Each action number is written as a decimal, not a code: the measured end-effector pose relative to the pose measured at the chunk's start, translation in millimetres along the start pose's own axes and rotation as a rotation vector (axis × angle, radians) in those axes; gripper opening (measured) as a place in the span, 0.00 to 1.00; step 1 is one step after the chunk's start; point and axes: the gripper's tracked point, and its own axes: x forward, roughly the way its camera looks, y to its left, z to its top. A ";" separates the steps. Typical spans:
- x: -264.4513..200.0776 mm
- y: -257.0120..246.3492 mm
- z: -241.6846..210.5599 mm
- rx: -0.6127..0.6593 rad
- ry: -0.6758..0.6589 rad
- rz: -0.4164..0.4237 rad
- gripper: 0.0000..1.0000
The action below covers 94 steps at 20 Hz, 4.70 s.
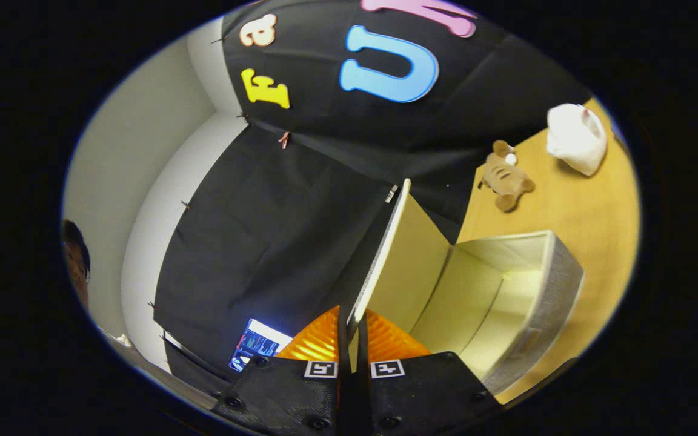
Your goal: Open the storage box then place both shoes into the box .Put the left shoe in first, then the right shoe, with the right side of both shoes facing outward in a uniform manner.
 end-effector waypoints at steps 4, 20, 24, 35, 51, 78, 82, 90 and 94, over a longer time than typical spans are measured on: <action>56.1 28.4 -13.7 -0.113 0.052 -0.002 0.05; 149.7 30.0 -52.2 -0.317 0.173 -0.032 0.83; 126.3 19.4 -48.9 -0.401 0.179 -0.104 0.94; -47.1 -14.3 7.7 -0.623 0.036 -0.428 0.96; -318.9 -206.9 -89.8 -0.459 0.206 -1.158 0.88; -263.6 -167.1 3.1 -0.332 -0.027 -1.279 0.05; -195.0 -115.4 36.5 -0.309 -0.093 -1.186 0.05; -55.1 -102.5 14.3 -0.245 -0.062 -1.129 0.05; -10.4 -137.9 -29.2 -0.179 -0.011 -1.160 0.05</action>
